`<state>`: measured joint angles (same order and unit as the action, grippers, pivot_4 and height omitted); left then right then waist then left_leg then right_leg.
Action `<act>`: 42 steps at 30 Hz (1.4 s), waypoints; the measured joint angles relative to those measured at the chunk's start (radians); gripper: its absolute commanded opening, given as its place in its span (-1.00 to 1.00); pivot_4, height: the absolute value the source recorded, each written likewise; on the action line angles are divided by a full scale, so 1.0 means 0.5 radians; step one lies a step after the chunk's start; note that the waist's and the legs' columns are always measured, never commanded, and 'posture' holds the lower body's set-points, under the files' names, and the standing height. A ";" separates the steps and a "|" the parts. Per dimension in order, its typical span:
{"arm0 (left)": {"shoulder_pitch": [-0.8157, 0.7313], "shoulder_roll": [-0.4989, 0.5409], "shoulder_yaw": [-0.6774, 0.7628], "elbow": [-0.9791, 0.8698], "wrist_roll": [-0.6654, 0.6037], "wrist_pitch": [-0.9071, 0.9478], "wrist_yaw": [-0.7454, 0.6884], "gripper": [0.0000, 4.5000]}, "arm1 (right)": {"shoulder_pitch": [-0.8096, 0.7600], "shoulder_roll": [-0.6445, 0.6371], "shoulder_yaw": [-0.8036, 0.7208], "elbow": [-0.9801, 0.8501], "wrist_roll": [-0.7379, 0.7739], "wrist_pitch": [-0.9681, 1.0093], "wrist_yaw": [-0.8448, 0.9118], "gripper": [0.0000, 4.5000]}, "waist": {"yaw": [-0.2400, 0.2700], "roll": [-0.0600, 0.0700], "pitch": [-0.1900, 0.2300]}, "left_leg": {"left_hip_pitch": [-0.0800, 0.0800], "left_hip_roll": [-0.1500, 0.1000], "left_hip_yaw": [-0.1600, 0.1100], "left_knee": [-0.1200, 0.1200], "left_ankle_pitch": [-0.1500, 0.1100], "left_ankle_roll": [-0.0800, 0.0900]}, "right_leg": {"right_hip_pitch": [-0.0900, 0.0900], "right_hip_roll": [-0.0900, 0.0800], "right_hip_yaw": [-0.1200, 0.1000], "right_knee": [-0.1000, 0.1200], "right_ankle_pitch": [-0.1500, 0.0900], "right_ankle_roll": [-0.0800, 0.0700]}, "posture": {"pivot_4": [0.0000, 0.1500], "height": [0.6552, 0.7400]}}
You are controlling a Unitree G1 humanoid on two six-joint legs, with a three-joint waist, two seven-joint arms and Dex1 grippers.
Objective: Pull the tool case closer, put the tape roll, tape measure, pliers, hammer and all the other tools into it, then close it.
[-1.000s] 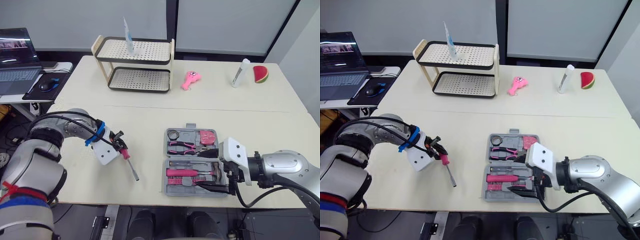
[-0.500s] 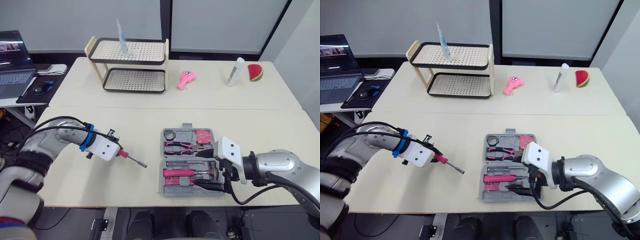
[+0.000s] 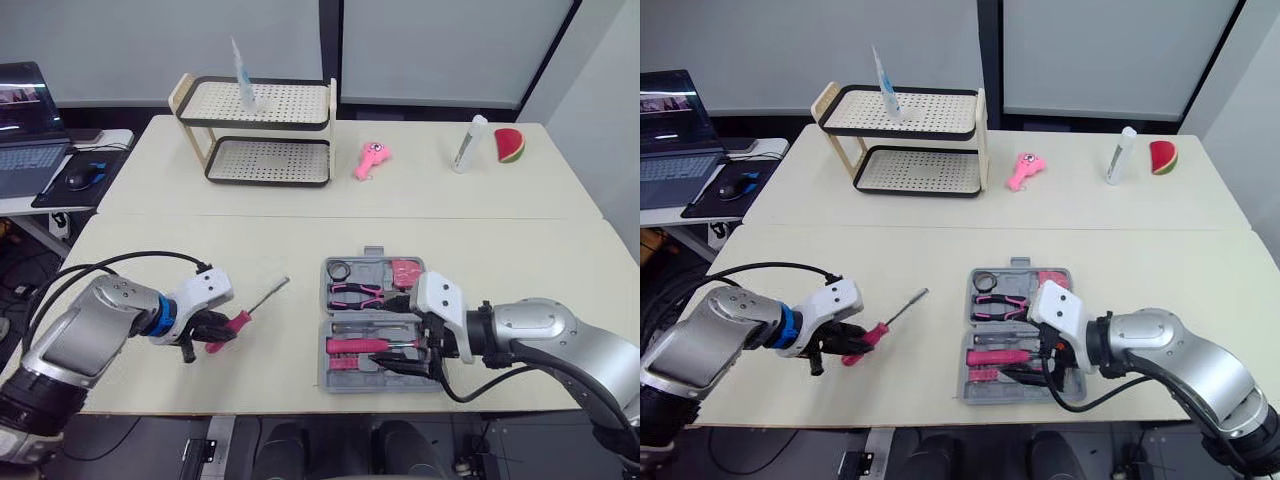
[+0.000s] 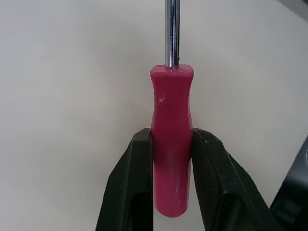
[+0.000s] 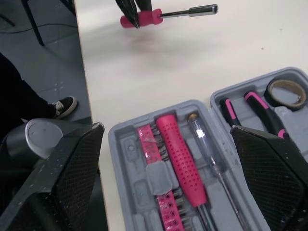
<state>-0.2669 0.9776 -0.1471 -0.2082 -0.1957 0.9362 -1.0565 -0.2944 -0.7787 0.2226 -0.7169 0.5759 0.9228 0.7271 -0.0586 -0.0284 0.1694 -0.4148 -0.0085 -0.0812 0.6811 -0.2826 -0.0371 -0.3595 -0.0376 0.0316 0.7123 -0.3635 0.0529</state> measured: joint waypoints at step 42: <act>0.379 -0.752 0.582 0.117 -0.144 -0.741 0.735 0.98 | 0.067 0.079 0.054 0.026 -0.250 -0.207 -0.052 1.00 | 0.064 0.006 -0.005 | 0.001 0.001 0.005 -0.001 0.000 -0.001 | 0.003 -0.005 0.010 -0.010 0.000 -0.001 | 1.00 0.74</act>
<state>-0.0773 0.6016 0.1438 -0.1495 -0.2679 0.5658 -0.6889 -0.2611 -0.7391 0.2494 -0.7040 0.4510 0.8194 0.7011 -0.0268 -0.0255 0.1667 -0.4141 -0.0078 -0.0786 0.6807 -0.2825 -0.0374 -0.3582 -0.0402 0.0367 0.7073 -0.3634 0.0526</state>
